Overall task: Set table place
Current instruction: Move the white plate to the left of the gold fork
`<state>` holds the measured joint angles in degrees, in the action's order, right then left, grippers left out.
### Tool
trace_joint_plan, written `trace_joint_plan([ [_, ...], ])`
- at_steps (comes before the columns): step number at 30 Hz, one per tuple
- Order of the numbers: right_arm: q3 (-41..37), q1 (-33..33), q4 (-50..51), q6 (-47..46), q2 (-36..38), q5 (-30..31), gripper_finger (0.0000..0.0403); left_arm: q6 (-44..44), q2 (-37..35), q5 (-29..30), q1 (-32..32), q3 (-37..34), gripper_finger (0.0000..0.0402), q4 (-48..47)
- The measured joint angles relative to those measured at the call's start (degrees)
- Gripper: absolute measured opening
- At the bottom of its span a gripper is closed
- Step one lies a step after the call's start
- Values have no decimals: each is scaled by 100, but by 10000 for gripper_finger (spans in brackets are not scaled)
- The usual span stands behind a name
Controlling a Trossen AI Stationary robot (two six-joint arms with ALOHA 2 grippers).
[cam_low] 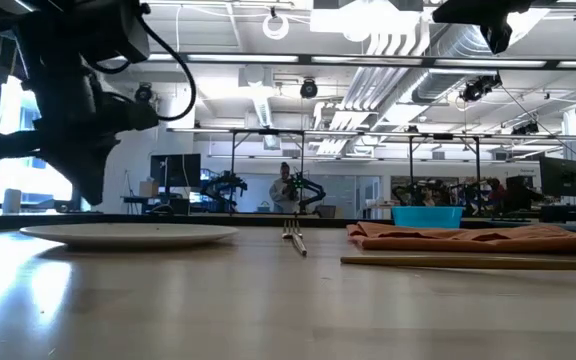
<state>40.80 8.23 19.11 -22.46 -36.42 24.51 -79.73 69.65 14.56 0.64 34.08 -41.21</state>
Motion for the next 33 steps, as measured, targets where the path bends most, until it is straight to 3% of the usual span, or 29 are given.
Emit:
trace_joint_plan([
  [5, 0, 0, 0, -57, 4, 1, 5, -45, 0, -677, -32, 183, 1, -1311],
  [9, 0, 0, -2, -42, 4, 128, 5, 3, 0, -1167, -40, 184, 0, -1753],
  [14, 0, 0, -4, 2, 4, 265, 5, 24, 167, -1241, -215, 173, 0, -1497],
  [24, 0, 0, -44, 2, 9, 300, 5, 42, 1224, -1716, -529, 190, 0, -494],
  [33, 2, 0, -46, 29, 15, 337, 5, -80, 1329, -1604, -517, 184, 0, -312],
])
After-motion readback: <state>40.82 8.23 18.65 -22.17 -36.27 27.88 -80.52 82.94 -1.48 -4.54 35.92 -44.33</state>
